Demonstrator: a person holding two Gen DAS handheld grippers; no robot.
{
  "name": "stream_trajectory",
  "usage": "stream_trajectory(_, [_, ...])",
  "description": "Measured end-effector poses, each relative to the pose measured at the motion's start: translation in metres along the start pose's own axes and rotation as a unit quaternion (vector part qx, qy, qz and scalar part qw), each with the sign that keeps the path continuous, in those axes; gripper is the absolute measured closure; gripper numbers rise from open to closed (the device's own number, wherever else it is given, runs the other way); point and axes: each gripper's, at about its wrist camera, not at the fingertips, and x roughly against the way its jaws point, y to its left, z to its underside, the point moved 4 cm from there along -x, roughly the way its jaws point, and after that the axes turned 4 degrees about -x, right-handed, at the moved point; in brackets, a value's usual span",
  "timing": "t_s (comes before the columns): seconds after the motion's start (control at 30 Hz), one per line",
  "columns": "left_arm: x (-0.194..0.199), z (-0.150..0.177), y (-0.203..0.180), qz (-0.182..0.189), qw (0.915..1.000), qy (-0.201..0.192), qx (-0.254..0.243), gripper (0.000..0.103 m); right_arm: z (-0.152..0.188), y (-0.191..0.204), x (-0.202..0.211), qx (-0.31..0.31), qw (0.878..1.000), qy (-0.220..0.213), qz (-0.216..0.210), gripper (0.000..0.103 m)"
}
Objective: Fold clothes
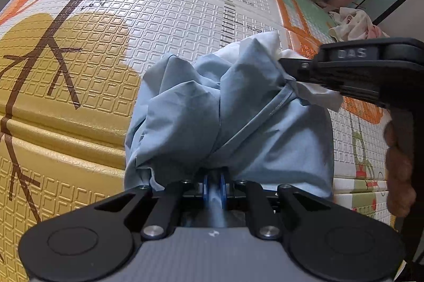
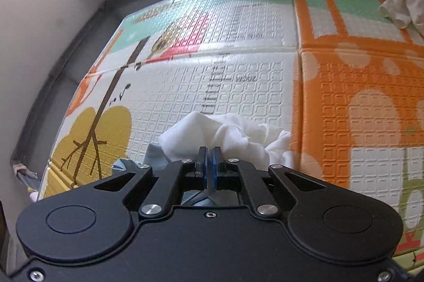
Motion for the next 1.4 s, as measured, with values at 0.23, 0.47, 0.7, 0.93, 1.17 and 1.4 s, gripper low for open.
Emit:
stream_trajectory(0.23, [0.0,0.001,-0.001,-0.001,0.9999,-0.003,-0.016,0.09,0.007,0.01,-0.031,0.026,0.999,0.03,0.021,0.101])
stream_trajectory(0.47, [0.003,0.003,0.001,0.0,0.9999,-0.004,-0.016,0.091,0.016,0.03,-0.055,0.11,0.991,0.032,0.068,0.103])
stream_trajectory(0.7, [0.009,-0.001,-0.008,-0.022,0.9986,-0.001,-0.047,0.091,0.014,0.03,-0.054,0.105,0.992,0.038,0.062,0.103])
stream_trajectory(0.93, [0.016,-0.005,-0.025,-0.047,0.9951,-0.005,-0.087,0.09,-0.004,0.016,-0.014,0.054,0.998,0.013,0.006,0.101])
stream_trajectory(1.17, [0.036,-0.014,-0.048,-0.053,0.9904,-0.031,-0.124,0.076,-0.023,0.009,0.042,0.039,0.998,-0.023,-0.042,0.099])
stream_trajectory(1.4, [0.06,-0.029,-0.062,-0.048,0.987,-0.068,-0.137,0.064,-0.024,-0.009,0.082,0.011,0.997,-0.048,-0.06,0.099])
